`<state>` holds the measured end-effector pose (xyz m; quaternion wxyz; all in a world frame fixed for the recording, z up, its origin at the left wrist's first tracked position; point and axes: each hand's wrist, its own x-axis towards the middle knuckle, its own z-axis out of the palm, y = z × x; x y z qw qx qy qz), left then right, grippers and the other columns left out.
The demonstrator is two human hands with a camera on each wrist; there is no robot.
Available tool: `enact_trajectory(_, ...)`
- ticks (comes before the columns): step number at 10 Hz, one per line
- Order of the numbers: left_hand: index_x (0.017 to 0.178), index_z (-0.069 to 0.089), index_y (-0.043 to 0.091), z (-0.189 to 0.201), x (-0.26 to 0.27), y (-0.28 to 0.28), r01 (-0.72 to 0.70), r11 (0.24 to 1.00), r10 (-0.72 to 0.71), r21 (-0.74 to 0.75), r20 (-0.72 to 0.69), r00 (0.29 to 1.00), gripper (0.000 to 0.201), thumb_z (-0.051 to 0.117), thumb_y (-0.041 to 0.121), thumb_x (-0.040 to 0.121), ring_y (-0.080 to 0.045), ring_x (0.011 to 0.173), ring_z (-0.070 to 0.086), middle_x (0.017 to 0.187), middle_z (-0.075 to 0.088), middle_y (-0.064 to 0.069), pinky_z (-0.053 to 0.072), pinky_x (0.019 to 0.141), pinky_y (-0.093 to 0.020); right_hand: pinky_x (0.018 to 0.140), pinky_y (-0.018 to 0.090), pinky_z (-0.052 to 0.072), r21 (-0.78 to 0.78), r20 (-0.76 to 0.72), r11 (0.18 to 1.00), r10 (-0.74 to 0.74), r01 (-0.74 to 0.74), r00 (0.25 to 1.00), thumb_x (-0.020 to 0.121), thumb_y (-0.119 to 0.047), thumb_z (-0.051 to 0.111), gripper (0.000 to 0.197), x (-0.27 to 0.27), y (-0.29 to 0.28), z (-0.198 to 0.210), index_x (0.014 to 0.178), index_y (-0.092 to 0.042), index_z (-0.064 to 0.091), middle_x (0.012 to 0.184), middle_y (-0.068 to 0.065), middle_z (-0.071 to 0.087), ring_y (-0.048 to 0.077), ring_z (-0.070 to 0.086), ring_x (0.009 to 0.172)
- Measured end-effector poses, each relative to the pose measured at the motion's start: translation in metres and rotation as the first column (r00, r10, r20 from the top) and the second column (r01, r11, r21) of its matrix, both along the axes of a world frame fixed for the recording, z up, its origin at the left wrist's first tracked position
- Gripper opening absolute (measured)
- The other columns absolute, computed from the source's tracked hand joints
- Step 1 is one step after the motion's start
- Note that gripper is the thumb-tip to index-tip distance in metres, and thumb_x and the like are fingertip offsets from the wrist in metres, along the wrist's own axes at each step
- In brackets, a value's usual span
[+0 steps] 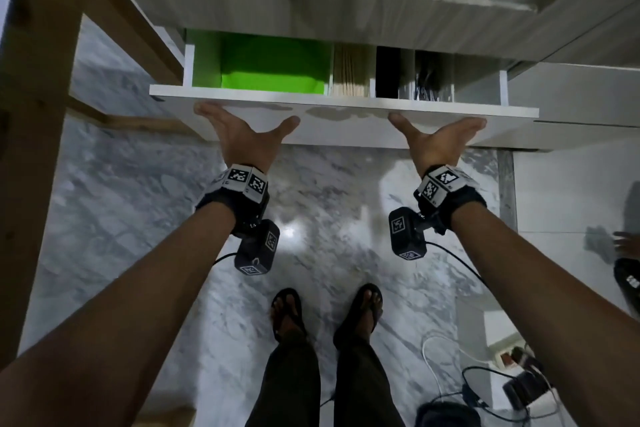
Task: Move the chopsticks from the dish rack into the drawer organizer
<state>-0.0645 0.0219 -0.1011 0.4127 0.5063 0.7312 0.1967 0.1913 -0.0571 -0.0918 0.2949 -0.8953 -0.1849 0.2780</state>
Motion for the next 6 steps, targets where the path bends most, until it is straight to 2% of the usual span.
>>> enact_trajectory(1,0.147,-0.021,-0.004,0.005,-0.002,0.023,0.095,0.994,-0.096,-0.047,-0.021,0.995,0.135,0.076,0.055,0.072,-0.024,0.15,-0.011,0.16,-0.021,-0.015,-0.001,0.12,-0.026,0.122,0.04,0.001,-0.078,0.029,0.996,0.055,-0.053,0.998,0.065,-0.07,0.071,0.145,0.012,0.028,0.004,0.146,0.008,-0.02,0.16,0.021,-0.016,0.031,-0.008,0.15)
enact_trajectory(2,0.149,-0.019,0.001,0.013,0.005,0.048,0.212,0.971,-0.216,-0.107,-0.025,0.976,0.128,0.073,0.053,0.076,-0.024,0.151,-0.003,0.162,-0.014,-0.012,0.009,0.122,-0.034,0.121,0.04,0.002,-0.138,0.041,0.986,0.1,-0.093,0.994,0.07,-0.068,0.069,0.138,0.025,0.056,0.012,0.147,0.009,-0.017,0.161,0.02,-0.013,0.029,-0.005,0.15)
enact_trajectory(3,0.151,-0.018,0.009,0.021,0.009,0.079,0.268,0.947,-0.27,-0.177,0.016,0.963,0.129,0.075,0.055,0.074,-0.031,0.149,0.01,0.162,-0.004,-0.014,0.028,0.115,-0.05,0.122,0.039,0.003,-0.173,0.036,0.973,0.16,-0.152,0.986,0.076,-0.064,0.067,0.13,0.042,0.077,0.02,0.148,0.008,-0.014,0.161,0.019,-0.011,0.03,-0.005,0.15)
enact_trajectory(4,0.15,-0.018,0.003,0.023,0.007,0.091,0.301,0.936,-0.313,-0.184,-0.041,0.949,0.124,0.073,0.051,0.079,-0.032,0.147,0.016,0.161,0.004,-0.018,0.029,0.115,-0.044,0.122,0.039,0.003,-0.226,-0.008,0.954,0.202,-0.199,0.979,0.079,-0.063,0.063,0.126,0.05,0.086,0.018,0.148,0.007,-0.017,0.161,0.017,-0.014,0.03,-0.005,0.15)
enact_trajectory(5,0.152,-0.017,0.01,0.036,0.001,0.086,0.307,0.934,-0.318,-0.181,-0.039,0.947,0.122,0.074,0.047,0.079,-0.03,0.142,0.03,0.159,0.021,-0.013,0.035,0.112,-0.038,0.122,0.041,0.007,-0.237,-0.042,0.945,0.221,-0.225,0.974,0.082,-0.06,0.064,0.122,0.052,0.079,0.026,0.149,0.002,-0.017,0.162,0.013,-0.012,0.029,-0.002,0.151)
enact_trajectory(6,0.154,-0.008,0.018,0.036,-0.015,0.073,0.331,0.925,-0.336,-0.188,0.007,0.942,0.122,0.077,0.052,0.074,-0.028,0.141,0.034,0.158,0.027,-0.009,0.037,0.111,-0.041,0.121,0.037,0.016,-0.191,-0.012,0.938,0.293,-0.29,0.956,0.085,-0.05,0.067,0.114,0.052,0.058,0.027,0.152,-0.002,-0.011,0.163,0.013,0.002,0.028,0.012,0.149)
